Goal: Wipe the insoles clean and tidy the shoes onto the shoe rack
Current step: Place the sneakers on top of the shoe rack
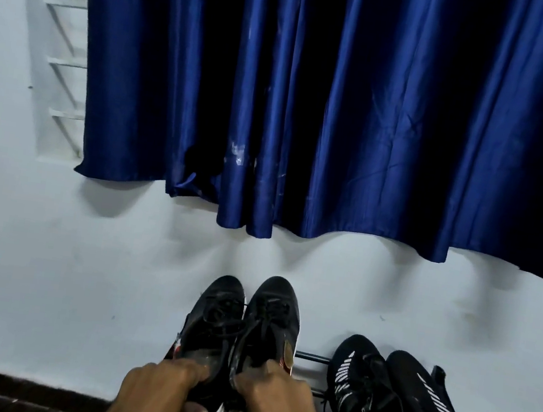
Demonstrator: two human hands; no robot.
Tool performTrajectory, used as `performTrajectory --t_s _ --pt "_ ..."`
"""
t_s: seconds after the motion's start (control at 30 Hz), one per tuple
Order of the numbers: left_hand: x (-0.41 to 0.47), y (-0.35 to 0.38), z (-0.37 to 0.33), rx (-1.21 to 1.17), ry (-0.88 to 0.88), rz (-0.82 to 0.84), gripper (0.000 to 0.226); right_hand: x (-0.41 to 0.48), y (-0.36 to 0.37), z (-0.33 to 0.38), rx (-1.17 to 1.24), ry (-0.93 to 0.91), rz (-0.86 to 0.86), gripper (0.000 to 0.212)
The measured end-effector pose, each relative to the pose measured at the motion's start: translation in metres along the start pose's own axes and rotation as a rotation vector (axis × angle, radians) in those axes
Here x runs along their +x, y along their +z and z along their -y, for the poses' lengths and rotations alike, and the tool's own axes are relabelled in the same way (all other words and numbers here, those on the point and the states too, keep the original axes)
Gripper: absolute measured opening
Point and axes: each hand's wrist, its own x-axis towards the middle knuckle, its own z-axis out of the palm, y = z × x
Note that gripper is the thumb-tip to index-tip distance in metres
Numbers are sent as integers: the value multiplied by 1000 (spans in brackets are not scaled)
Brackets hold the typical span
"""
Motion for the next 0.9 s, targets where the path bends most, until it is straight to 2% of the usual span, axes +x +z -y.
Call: performTrajectory --t_s 0.1,0.27,0.43,0.53,0.6,0.67,0.77,0.83,0.9 --pt "-1 -1 1 -11 -9 39 59 -3 4 0 12 22 -11 34" --pt "-11 13 4 105 11 95 44 -6 25 0 31 86 1 31" --pt "-17 34 10 125 60 139 48 1 46 6 -41 80 110 33" --pt "-14 30 12 93 111 132 46 8 44 6 -55 110 219 43" --pt "-8 12 20 4 115 109 45 12 28 2 -10 138 244 53" --pt "5 -8 34 -148 28 14 47 21 7 -7 35 176 143 51" --pt "27 -10 60 -244 -7 -145 17 46 2 -20 164 160 37 36" --pt "41 5 68 -265 103 -80 45 64 14 -22 253 107 82 41" --pt "59 21 71 -218 213 -8 64 77 35 -20 251 44 106 53"
